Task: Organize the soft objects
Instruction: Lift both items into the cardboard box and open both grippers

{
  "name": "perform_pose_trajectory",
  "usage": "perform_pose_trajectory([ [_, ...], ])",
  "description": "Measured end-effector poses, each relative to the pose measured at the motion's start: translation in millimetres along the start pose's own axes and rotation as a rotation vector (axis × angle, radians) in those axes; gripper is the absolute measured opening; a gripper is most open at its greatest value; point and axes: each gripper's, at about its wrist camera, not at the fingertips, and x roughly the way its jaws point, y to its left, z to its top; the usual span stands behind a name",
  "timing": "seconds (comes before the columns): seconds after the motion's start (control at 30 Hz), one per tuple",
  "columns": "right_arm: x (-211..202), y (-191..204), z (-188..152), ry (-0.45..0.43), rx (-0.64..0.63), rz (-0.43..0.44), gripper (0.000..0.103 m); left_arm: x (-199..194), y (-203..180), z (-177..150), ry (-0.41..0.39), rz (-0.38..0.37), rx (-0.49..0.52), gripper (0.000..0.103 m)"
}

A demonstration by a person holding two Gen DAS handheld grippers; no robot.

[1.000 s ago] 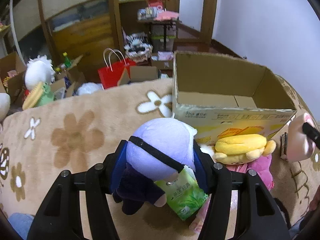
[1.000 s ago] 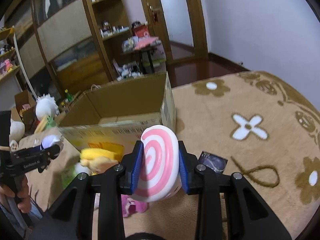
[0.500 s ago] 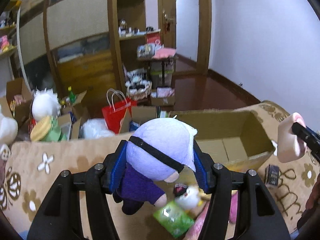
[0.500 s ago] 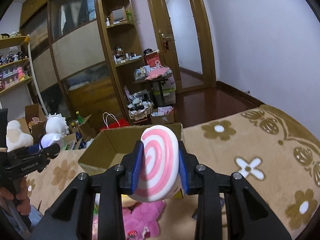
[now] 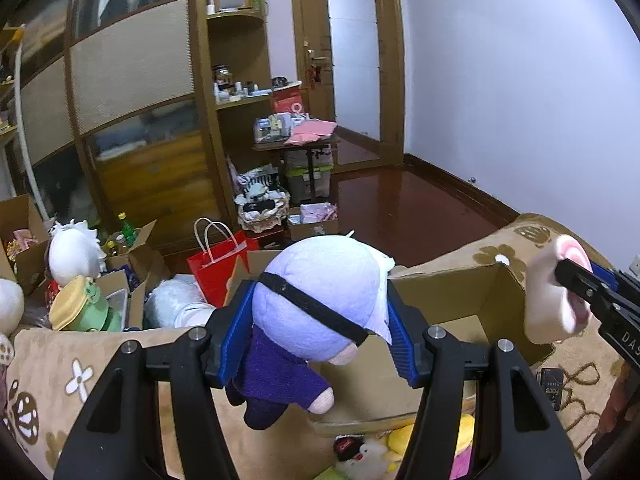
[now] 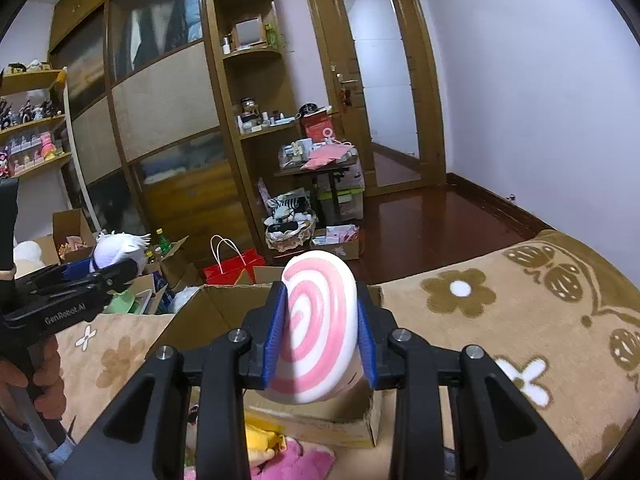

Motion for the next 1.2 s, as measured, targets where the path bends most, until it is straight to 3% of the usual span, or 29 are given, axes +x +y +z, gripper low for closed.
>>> perform_pose_trajectory([
  [0.23,19.6,10.9,-1.5,0.014,-0.040,0.039,0.035,21.9,-28.4,-14.4,0.041,-0.040,0.057,0.060],
  [0.6,47.7,3.9,-28.5,0.123,-0.015,0.058,0.039,46.6,-43.7,-36.8,0.131,-0.063,0.078,0.063],
  [0.83,48.0,-3.1,-33.8,0.157,0.028,0.037,0.045,44.2,-36.1,-37.0,0.147,-0.036,0.074,0.082],
  [0.9,45.7,-5.8,-33.3,0.170,0.037,0.037,0.050,40.4,-32.4,-35.9,0.149,-0.028,0.074,0.085],
  [1.13,22.9,-6.5,-20.1,0.123,0.084,0.008,0.098,18.8,-20.6,-28.8,0.129,-0.019,0.035,0.098],
  [1.2,14.4,-5.8,-16.1,0.107,0.095,-0.017,0.103,11.9,-18.1,-27.8,0.139,0.002,0.044,0.099],
])
